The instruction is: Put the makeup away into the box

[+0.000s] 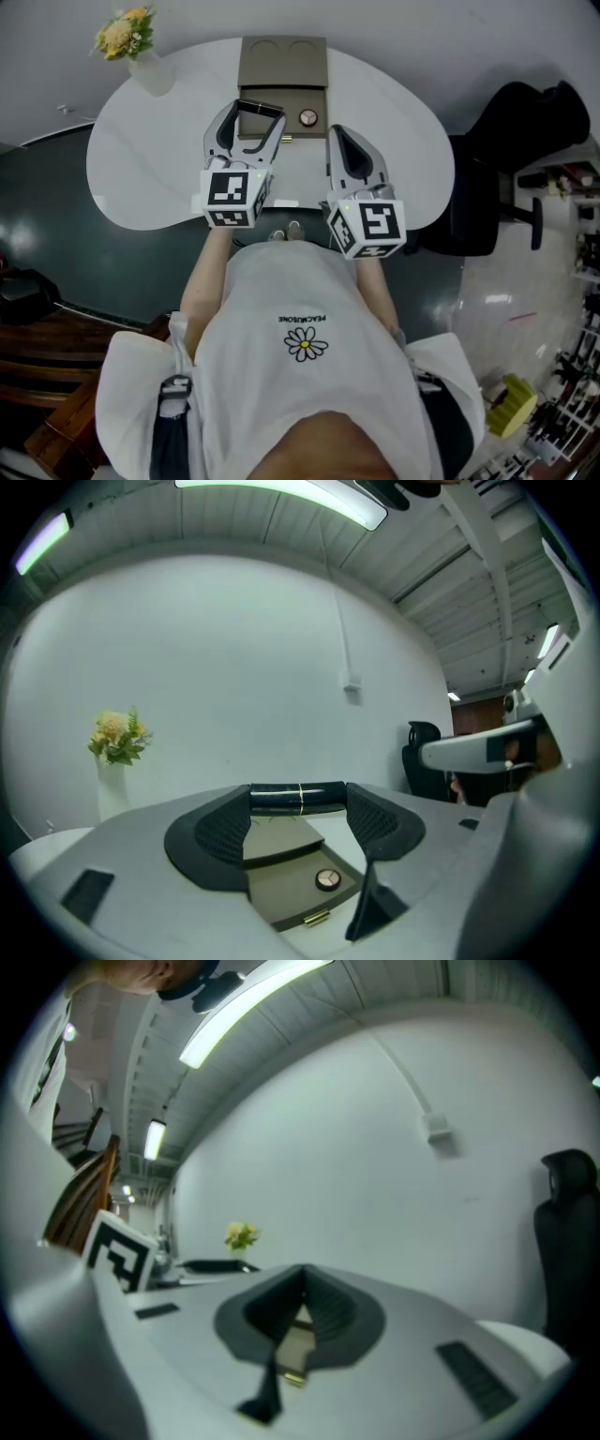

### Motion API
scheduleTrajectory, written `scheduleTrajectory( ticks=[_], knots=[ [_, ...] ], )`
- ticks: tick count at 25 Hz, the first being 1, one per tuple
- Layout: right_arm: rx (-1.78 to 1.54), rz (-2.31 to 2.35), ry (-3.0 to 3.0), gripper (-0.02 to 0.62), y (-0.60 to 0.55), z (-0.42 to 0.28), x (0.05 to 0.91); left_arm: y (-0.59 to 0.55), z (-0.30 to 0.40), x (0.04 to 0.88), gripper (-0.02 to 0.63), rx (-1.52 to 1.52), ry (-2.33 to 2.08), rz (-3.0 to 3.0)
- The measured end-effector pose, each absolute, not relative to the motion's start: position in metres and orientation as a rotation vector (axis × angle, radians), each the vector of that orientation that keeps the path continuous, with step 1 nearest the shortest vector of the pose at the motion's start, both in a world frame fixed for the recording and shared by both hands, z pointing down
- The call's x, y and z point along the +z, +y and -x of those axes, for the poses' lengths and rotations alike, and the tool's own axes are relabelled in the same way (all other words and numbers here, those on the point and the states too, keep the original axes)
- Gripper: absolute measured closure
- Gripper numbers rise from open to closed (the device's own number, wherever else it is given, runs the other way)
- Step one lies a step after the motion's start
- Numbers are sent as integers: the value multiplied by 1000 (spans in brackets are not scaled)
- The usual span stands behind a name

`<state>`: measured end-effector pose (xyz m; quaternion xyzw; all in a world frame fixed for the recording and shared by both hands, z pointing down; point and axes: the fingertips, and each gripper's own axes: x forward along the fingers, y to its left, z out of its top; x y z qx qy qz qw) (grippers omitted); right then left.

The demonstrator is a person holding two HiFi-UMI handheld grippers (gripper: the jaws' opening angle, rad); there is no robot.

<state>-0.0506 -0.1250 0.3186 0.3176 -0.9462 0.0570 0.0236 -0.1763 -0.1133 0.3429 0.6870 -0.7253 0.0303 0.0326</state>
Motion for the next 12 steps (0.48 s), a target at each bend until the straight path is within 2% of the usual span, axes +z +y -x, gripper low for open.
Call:
scheduleTrajectory(
  ticks=[12],
  knots=[
    [300,-1092,-2817,566,-153,34,353,-195,199,493,272,602,-1866,-1967]
  ],
)
